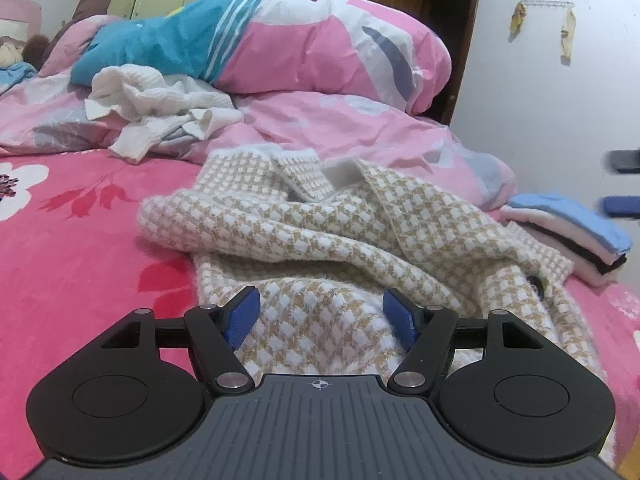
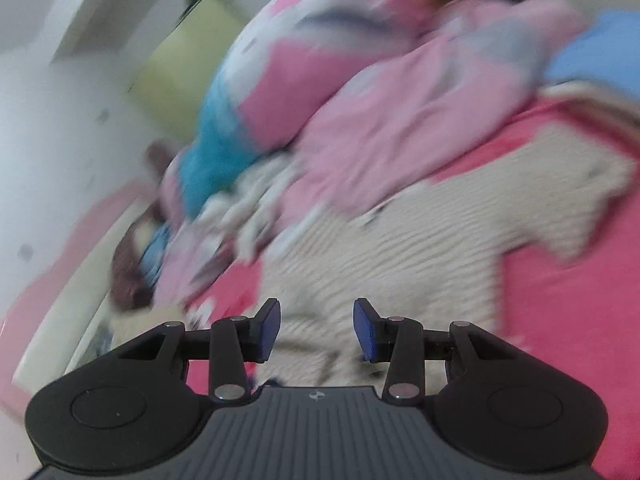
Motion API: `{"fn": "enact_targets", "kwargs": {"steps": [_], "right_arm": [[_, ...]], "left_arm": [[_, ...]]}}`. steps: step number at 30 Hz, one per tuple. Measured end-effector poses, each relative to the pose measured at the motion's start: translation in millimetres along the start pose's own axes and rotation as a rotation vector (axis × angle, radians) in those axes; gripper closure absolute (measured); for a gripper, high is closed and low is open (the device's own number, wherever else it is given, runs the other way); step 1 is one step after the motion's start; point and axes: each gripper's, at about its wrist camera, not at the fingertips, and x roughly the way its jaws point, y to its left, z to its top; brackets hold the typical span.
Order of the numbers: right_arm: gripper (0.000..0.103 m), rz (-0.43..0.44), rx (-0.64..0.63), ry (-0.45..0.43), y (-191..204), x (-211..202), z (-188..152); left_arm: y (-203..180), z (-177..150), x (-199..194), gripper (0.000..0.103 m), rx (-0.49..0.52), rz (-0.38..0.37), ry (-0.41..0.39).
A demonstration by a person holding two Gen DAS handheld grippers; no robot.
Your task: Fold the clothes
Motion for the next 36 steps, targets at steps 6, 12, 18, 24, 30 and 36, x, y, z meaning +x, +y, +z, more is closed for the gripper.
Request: {"fn": "enact_targets", "kwargs": {"steps": [6, 12, 18, 24, 30, 36], "right_arm": [[0.062, -0.072, -0.141, 0.048, 18.2, 82.8, -32.0], [0.086, -0.224, -0.229, -0.067, 4.2, 105.8, -55.4], [0.103, -0.205, -0.069, -0.151, -35.1, 101.0, -59.4], [0.103, -0.191, -0.064, -0.178, -43.2, 98.9, -66.3], [0.103, -0.178, -0.067, -0.190, -44.6, 96.4, -67.8], [0.103, -0.185, -0.085, -0.203, -42.4, 96.5, -71.0]], "left_arm": [[14.2, 16.0, -12.1, 0.035, -0.020, 0.006, -0.045], [36.8, 31.8, 8.9, 0.034, -0.080, 0.008, -0.007], [49.5, 37.9, 41.4, 0.029, -0.159, -0.060, 0.095], [43.9, 28.3, 62.0, 0.030, -0.130, -0.035, 0.191], [49.5, 29.7, 43.4, 0.039, -0.183, -0.031, 0.189], [42.6, 29.0, -7.0, 0.013, -0.256, -0.302, 0.260]]}}
